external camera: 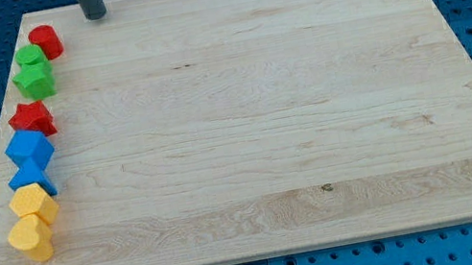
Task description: Point your arm towards the red circle
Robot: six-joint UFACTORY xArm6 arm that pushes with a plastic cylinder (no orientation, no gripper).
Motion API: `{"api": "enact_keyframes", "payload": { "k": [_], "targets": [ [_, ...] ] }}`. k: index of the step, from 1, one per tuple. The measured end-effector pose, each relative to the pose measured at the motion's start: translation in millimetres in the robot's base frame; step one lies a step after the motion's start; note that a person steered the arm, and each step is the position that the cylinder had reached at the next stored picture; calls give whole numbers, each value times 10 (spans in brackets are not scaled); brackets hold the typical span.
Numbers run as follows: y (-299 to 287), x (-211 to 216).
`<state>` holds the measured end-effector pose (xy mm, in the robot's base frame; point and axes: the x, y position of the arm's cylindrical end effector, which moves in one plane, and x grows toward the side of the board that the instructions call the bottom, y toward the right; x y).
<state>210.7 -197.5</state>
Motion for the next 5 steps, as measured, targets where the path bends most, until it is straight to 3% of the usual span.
{"api": "enact_keyframes", "payload": {
  "k": [1, 5],
  "targets": [
    [-442, -130],
    [-1071, 21]
  ]
}}
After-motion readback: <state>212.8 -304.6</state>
